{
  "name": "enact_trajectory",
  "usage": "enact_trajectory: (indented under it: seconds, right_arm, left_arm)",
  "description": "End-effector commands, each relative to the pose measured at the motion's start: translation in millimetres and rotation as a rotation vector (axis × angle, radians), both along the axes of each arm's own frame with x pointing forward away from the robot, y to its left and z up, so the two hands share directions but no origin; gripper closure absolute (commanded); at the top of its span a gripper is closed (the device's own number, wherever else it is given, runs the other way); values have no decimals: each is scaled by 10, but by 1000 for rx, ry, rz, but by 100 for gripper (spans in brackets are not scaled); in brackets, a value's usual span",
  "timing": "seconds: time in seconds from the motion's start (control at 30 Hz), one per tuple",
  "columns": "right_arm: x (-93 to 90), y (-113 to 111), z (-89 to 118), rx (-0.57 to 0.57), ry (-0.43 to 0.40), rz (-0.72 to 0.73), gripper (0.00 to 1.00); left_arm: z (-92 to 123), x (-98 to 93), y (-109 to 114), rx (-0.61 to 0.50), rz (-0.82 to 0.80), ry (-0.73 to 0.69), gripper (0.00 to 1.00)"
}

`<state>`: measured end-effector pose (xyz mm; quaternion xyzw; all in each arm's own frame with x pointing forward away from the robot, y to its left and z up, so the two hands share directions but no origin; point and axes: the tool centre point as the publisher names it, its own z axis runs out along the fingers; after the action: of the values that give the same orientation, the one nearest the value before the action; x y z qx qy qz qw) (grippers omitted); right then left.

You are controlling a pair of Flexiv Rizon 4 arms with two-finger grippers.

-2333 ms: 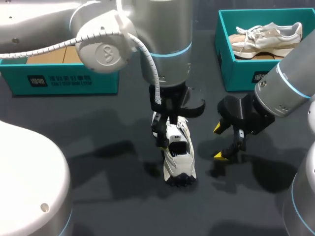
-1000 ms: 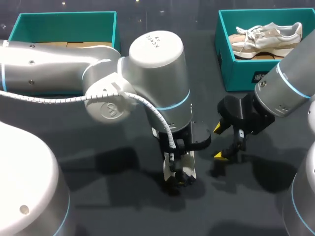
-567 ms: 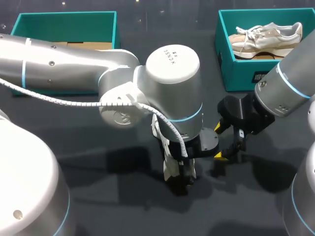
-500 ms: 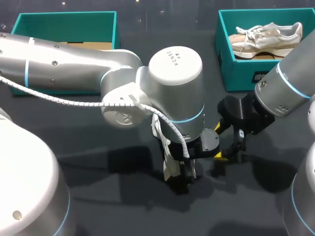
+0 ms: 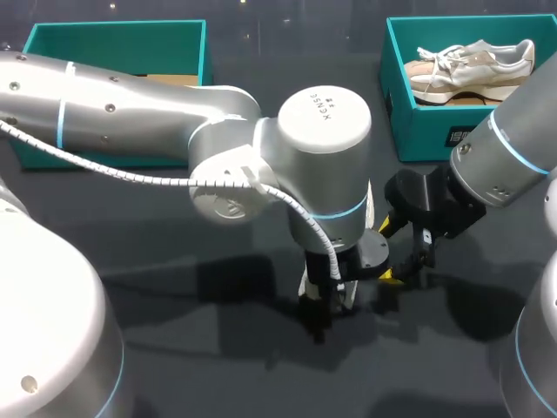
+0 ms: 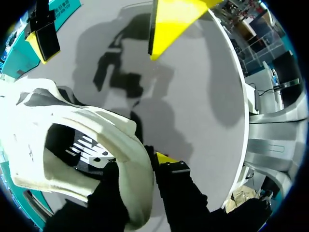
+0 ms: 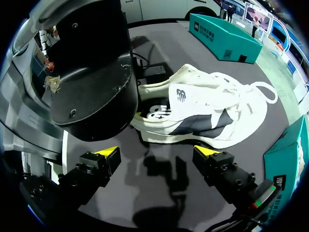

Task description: Take the shoe out of the shoebox, open the shoe tongue, remove and reinsert the insole, then place the shoe into the shoebox

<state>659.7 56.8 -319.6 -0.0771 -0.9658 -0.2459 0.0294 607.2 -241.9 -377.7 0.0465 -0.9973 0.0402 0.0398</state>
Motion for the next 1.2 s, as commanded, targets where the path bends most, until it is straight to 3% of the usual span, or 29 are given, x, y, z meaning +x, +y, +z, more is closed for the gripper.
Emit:
enact_trajectory:
  seconds: [0.03,0.47,0.6,1.2]
  right_arm:
    - [-11,5,-2,-3,-1,-2,0]
    - [-11,5,-2,-3,-1,-2,0]
    - [-11,5,-2,-3,-1,-2,0]
    - [-11,5,-2,-3,-1,-2,0]
  left_arm:
    - [15,15,39,-1,2,1,58]
    - [69,129,44,12,-58,37,40]
    - [88,158,37,16,-131,50,23]
    - [165,133,110,11,-589,-16,16]
